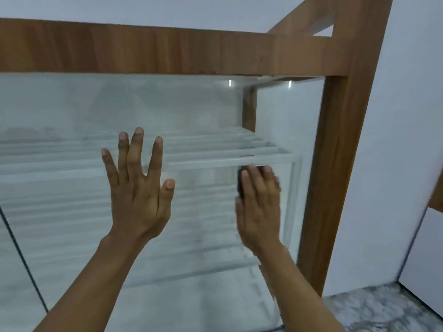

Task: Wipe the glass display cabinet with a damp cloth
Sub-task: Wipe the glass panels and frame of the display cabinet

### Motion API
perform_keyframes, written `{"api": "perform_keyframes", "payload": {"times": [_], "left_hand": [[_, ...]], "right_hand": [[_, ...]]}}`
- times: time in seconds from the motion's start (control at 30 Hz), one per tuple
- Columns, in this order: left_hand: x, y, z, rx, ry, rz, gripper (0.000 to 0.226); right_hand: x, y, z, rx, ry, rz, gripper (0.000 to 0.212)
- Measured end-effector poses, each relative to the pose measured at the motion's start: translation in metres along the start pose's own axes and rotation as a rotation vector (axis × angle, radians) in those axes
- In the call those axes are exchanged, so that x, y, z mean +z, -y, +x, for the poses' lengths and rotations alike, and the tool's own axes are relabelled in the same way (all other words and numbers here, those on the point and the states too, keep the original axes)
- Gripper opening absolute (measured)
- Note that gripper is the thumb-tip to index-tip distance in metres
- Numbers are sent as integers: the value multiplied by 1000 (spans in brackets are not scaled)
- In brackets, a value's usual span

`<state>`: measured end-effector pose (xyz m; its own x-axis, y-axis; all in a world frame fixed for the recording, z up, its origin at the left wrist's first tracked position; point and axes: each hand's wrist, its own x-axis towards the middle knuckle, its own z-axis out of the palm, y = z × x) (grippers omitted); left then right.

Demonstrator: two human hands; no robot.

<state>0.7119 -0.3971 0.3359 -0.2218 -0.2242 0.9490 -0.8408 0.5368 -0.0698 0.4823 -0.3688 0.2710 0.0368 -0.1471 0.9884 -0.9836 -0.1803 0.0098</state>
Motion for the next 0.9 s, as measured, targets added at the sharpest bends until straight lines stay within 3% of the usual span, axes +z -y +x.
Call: {"api": "perform_keyframes", "payload": {"times": [0.07,0.1,0.13,0.23,0.27,0.3,0.4,0.47,0.5,0.6,0.67,0.73,0.8,0.83,0.87,0.9], "left_hand": [[4,-6,-6,10,23,12,66],[6,-11,-8,10,34,24,66],[9,-15,-10,4,38,29,66],[14,-22,-17,-18,23,21,62],[17,-23,-24,-21,22,13,62],[19,-23,-33,-20,25,3,62],[29,-23,-69,17,29,1,63],[38,-23,-88,46,19,0,63],[42,-24,-96,55,-5,-17,62],[56,-22,-138,27,-106,-92,60],[65,-17,-183,-4,-128,-99,59],[74,-13,-233,7,-110,-80,60],[85,-14,-272,42,-74,-56,62],[92,-18,-288,64,-59,-46,62],[100,-24,-303,86,-50,-40,63],[108,-31,-317,96,-48,-42,63]], "right_hand": [[-14,-26,11,405,-144,4,55],[-13,-21,20,459,-172,7,54],[-7,-4,25,359,-140,37,54],[13,49,-1,-274,126,118,60],[13,45,-16,-353,160,88,62],[11,29,-31,-317,143,55,63],[-1,-23,-39,205,-73,18,55],[4,-16,-19,405,-220,19,53],[12,4,-16,347,-227,51,53],[39,77,-85,-195,0,130,56],[43,65,-165,-355,88,54,55],[38,11,-213,-174,0,-30,55],[26,-23,-219,273,-176,-1,54],[25,-22,-218,401,-215,42,54],[31,-7,-226,362,-207,54,54],[40,17,-242,184,-152,58,55]]}}
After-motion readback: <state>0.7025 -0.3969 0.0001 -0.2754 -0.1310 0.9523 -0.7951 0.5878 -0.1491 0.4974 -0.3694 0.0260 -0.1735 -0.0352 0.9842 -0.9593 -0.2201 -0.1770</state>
